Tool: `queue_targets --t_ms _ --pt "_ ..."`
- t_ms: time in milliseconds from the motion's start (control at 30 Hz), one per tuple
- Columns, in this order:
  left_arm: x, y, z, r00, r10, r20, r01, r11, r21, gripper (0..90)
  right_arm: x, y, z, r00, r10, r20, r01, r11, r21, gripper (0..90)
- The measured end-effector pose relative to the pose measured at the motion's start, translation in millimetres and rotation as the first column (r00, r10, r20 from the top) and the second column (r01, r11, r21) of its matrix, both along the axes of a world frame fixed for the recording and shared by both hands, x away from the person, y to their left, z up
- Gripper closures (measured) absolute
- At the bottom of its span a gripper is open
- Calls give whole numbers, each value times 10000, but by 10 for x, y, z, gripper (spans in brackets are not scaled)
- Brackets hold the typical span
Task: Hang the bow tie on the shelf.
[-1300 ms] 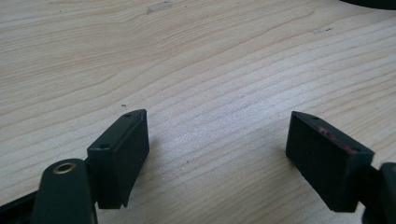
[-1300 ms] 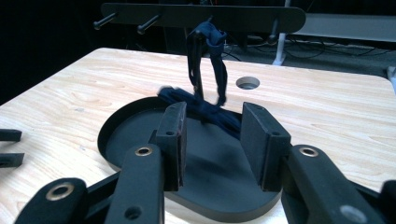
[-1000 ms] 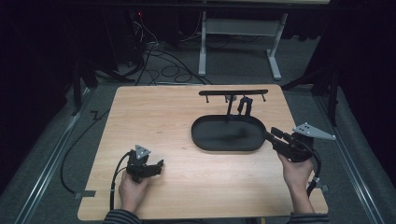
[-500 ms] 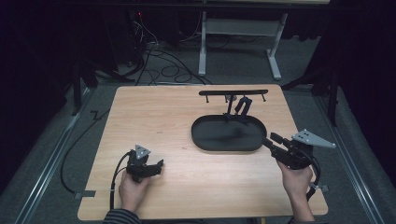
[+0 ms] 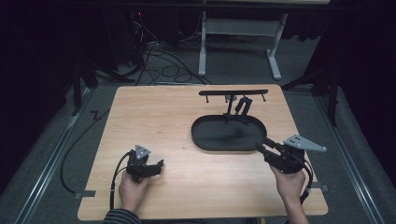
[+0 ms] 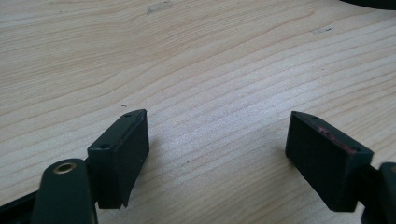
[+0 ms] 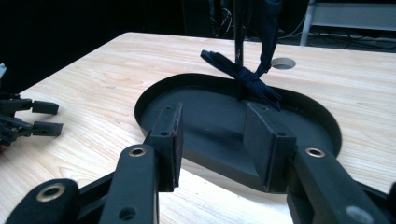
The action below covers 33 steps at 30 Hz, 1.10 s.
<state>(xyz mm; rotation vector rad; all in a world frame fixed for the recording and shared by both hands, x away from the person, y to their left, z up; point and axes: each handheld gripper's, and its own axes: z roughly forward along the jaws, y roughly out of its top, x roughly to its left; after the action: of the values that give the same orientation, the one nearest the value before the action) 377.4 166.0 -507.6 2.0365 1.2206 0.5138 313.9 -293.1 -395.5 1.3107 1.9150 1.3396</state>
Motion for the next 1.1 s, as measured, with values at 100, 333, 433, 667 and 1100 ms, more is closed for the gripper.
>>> queue_targets --t_ms 100,333,433,667,1100 --pt "0 0 0 10000 1 -1 -1 10000 -4 220 3 25 -13 10000 71 -20 -71 10000 16 595" --pt "1 0 0 10000 -7 9 7 10000 12 220 24 104 -109 9995 263 -149 -259 9994 230 596" --pt "1 0 0 10000 -8 9 8 10000 19 219 48 145 -108 9993 372 -103 -370 9991 208 597" --pt "1 -1 -1 10000 3 26 -4 10000 13 219 121 247 -180 9982 549 -244 -547 9985 55 599" --pt "1 -1 -1 10000 7 28 -7 10000 20 220 182 357 -366 9954 638 -717 -655 9976 -222 622"
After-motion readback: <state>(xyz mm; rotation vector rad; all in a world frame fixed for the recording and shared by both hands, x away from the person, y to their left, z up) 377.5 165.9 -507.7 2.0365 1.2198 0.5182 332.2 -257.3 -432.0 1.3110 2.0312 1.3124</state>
